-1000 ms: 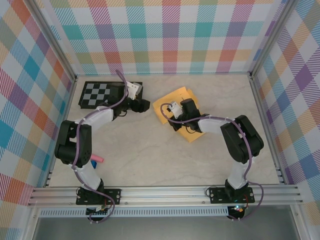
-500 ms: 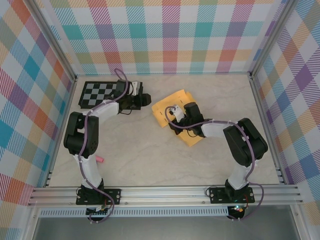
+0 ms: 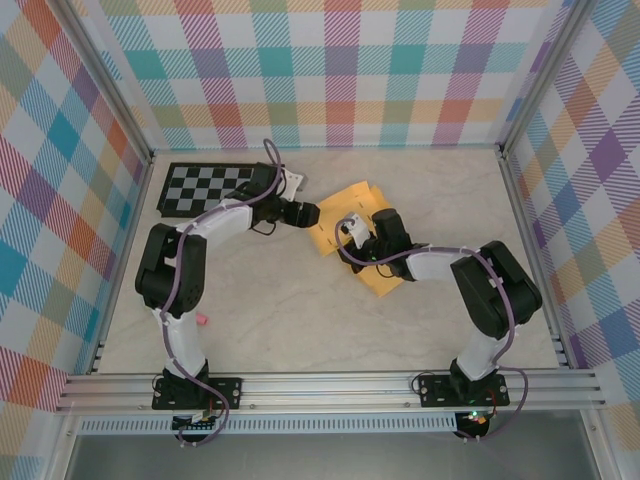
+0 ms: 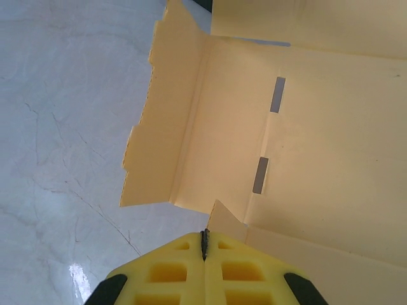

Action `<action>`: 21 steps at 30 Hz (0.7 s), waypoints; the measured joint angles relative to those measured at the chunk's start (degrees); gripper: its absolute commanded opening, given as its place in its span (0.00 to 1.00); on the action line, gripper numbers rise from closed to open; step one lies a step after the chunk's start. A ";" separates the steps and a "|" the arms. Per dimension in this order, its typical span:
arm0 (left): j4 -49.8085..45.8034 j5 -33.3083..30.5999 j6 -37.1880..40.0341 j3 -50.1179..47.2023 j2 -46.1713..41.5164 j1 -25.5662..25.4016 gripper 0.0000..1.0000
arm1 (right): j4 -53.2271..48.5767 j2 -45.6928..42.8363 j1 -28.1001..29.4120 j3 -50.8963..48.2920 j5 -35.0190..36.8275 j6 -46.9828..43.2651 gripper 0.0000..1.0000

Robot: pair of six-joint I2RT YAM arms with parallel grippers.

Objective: Fold the paper box

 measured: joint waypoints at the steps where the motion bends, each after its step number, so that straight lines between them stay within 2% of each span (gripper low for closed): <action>1: -0.37 -0.09 0.83 0.11 0.13 -0.04 0.71 | 0.24 -0.20 0.00 -0.09 -0.46 -0.15 0.00; 4: -1.44 0.07 2.80 0.11 0.74 -0.04 0.62 | 0.63 -0.81 0.00 -0.33 -1.60 -0.83 0.00; 9: -2.36 0.70 3.87 0.37 1.36 -0.37 0.54 | 0.70 -0.90 0.00 -0.72 -1.88 -1.53 0.00; 17: -2.54 -0.46 2.64 0.55 1.53 -1.57 0.29 | 0.24 -0.90 2.99 -0.96 0.83 -4.76 0.00; 21: -2.95 -0.85 2.97 0.55 1.55 -1.99 0.00 | 0.52 -0.90 3.15 -1.86 1.90 -5.42 0.00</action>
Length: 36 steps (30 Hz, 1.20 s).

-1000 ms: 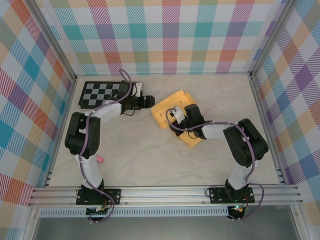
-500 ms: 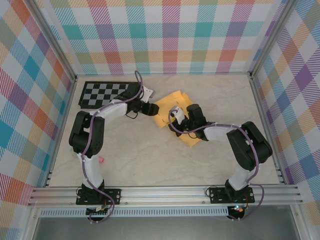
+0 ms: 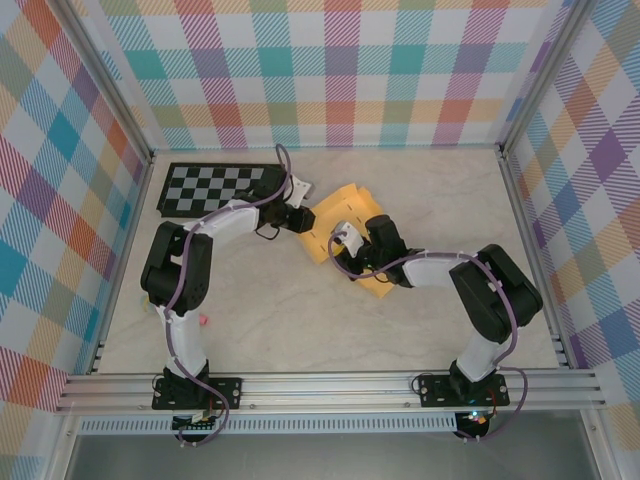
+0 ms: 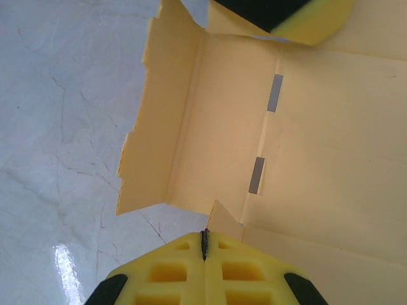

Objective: Fold the paper box

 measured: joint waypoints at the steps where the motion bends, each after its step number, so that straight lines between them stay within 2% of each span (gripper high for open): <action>1: -0.11 -0.09 0.15 0.00 0.00 0.00 0.00 | 0.00 0.00 0.00 -0.20 0.42 -0.22 0.01; 5: -0.48 -0.15 -0.02 0.00 0.00 0.00 0.00 | 0.11 -0.09 0.00 -0.46 0.90 -0.96 0.30; 9: -1.33 -0.09 -0.13 0.00 0.00 0.00 0.00 | -1.53 -0.17 0.81 -0.39 1.95 -3.10 0.40; 14: -1.49 0.74 -0.48 0.00 0.00 0.00 0.00 | -4.15 -0.15 2.75 -0.07 4.68 -5.68 0.40; 19: -1.51 1.62 -0.26 0.00 -0.02 0.00 0.00 | -4.50 -0.04 3.19 0.52 7.76 -5.70 0.25; 24: -1.36 1.95 0.83 -0.55 -0.59 0.00 0.00 | -5.84 0.74 2.95 2.19 9.20 -2.97 0.21; 33: 0.28 1.68 4.63 -2.71 -3.02 -0.44 0.00 | -13.31 3.58 1.16 9.44 4.96 5.05 0.20; 36: 0.33 1.29 6.47 -2.71 -3.82 -0.79 0.00 | -15.72 4.55 0.50 11.80 3.67 6.80 0.17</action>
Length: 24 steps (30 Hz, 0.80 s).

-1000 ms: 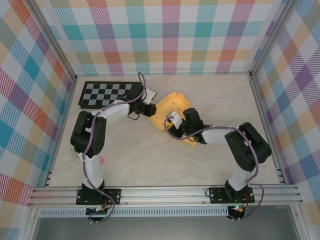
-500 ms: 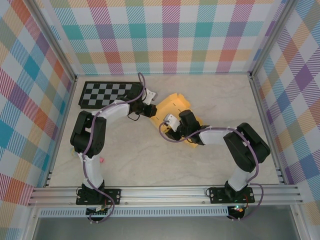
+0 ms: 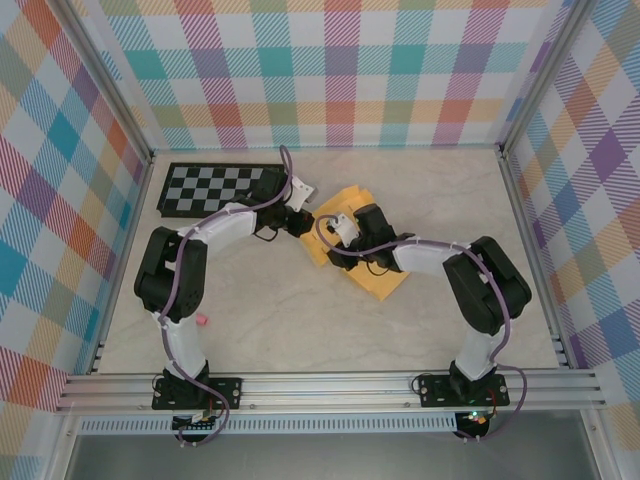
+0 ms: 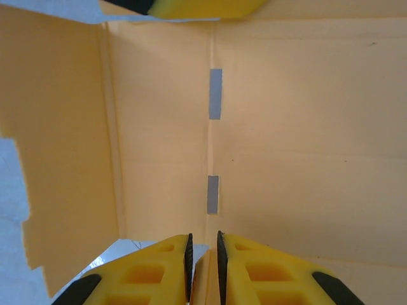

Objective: Fold the paper box

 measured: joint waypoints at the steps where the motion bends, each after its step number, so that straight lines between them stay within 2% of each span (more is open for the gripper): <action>1: -0.04 -0.07 0.52 0.00 -0.15 -0.04 0.00 | -0.79 0.39 -0.07 0.66 -0.35 0.26 0.15; 9: -1.20 -0.33 4.61 0.72 -0.28 -0.07 0.01 | -4.83 1.60 -0.17 1.70 -2.12 -1.33 0.10; 11: -1.79 0.00 4.63 1.16 -0.28 -0.07 0.10 | -4.87 1.60 -0.24 1.70 -2.54 -1.68 0.06; 13: -1.88 0.61 4.00 1.42 -0.28 -0.07 0.25 | -4.76 1.62 -0.28 1.70 -2.69 -1.68 0.03; 16: -1.03 1.81 0.20 1.53 -0.28 -0.07 0.38 | -3.58 1.60 -0.33 0.55 -2.64 -1.05 0.01; 23: 1.95 4.31 -11.02 -0.26 -2.64 0.13 0.41 | 3.02 0.74 -0.33 -3.52 -2.49 2.19 0.00; 24: 2.47 4.74 -12.44 -0.92 -3.48 0.24 0.46 | 3.93 0.68 -0.33 -3.98 -2.45 2.49 0.00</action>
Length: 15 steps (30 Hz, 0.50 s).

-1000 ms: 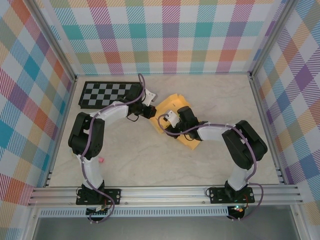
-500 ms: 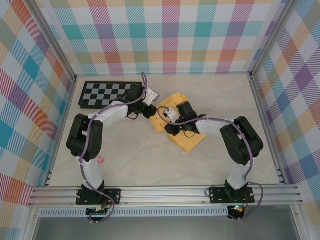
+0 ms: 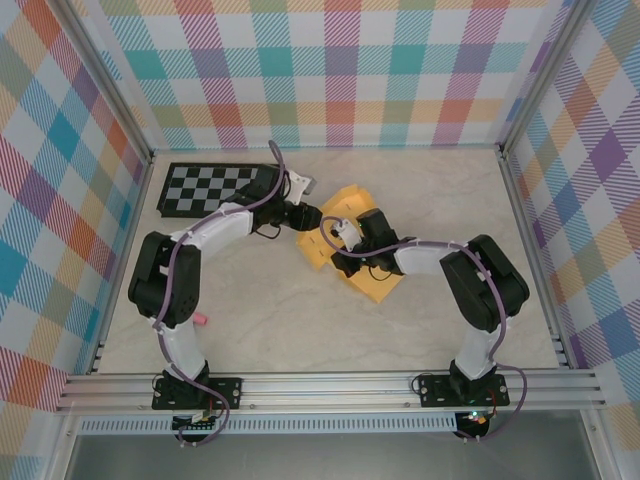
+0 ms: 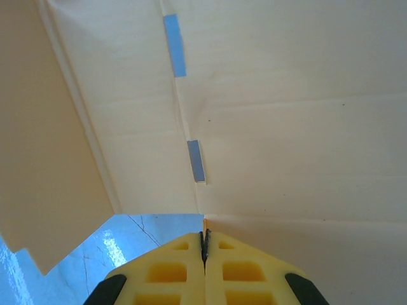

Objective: Fold the paper box

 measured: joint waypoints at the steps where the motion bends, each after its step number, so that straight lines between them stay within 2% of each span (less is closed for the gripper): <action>1: 0.35 0.28 -1.27 -0.72 -0.96 0.22 0.48 | 0.81 0.00 0.00 -0.37 -0.02 0.26 0.00; 5: 0.85 0.94 -2.99 -3.98 -5.57 1.40 0.54 | 2.84 -0.15 0.00 -1.33 -0.09 0.92 0.00; 10: 3.43 2.21 -4.02 -9.57 -12.61 7.19 0.63 | 5.51 -0.37 0.00 -2.67 -0.79 0.87 0.00; 13: 5.27 -0.81 -4.74 -14.91 -18.38 9.66 0.71 | 8.09 -0.98 0.00 -4.57 -1.46 0.87 0.00; 15: 6.38 -2.67 -4.87 -18.56 -21.90 9.97 0.72 | 9.14 -1.38 0.00 -5.49 -2.25 0.50 0.00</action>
